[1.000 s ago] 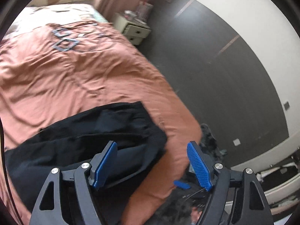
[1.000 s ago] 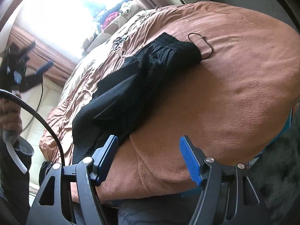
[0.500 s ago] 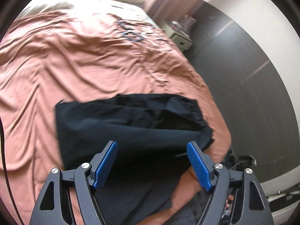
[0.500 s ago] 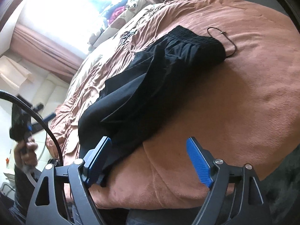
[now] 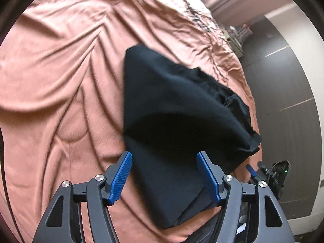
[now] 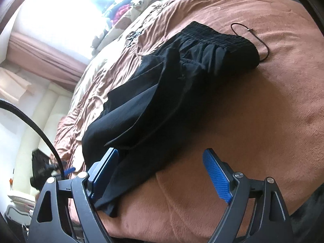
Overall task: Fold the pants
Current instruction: 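Close the left gripper on the folded pants edge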
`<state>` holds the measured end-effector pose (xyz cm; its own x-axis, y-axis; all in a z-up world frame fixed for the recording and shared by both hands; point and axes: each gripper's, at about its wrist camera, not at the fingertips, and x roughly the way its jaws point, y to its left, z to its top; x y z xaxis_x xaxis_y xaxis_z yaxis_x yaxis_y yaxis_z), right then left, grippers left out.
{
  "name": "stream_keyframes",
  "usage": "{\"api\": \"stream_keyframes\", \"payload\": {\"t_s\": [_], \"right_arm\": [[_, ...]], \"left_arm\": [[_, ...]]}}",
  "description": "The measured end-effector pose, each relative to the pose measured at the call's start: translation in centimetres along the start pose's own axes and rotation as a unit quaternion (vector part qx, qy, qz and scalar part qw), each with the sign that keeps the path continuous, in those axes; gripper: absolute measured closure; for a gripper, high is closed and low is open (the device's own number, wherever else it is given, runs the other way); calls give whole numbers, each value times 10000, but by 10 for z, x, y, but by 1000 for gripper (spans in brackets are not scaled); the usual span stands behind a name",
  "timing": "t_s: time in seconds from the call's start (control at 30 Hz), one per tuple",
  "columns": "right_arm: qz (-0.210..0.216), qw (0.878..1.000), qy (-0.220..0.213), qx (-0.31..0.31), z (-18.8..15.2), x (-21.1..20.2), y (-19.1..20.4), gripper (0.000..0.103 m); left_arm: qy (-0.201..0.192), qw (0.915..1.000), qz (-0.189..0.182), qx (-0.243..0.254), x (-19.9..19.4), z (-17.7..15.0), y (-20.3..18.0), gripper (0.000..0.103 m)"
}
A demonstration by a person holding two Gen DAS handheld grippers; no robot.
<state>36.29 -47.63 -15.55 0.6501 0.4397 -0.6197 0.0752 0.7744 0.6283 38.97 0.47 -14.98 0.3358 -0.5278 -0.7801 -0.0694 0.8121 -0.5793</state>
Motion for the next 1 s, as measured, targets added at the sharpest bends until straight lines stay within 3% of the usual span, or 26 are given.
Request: {"api": "stream_keyframes", "payload": {"t_s": [0.23,0.6,0.73,0.83,0.9,0.97,1.0], "right_arm": [[317,9993,-192,-65,4,-20,4,18],[153,9995,-139,253,40,1,-1,19],[-72,9997,48,221,52,13,5,35],[-329,9992,135,175,61,20,12,49],[-538,9982,209,136,66,26,16,66],[-741,9969,244,117,71,30,16,96],[-778,9967,220,95,73,29,18,98]], "left_arm": [[169,9991,-212,-329,14,-24,17,38],[348,9960,-358,-745,25,-65,24,42],[390,9954,-399,-785,25,-75,22,42],[454,9955,-362,-754,30,-80,19,52],[482,9958,-274,-724,34,-81,18,72],[488,9961,-199,-710,35,-82,19,84],[476,9963,-162,-695,36,-82,17,91]]}}
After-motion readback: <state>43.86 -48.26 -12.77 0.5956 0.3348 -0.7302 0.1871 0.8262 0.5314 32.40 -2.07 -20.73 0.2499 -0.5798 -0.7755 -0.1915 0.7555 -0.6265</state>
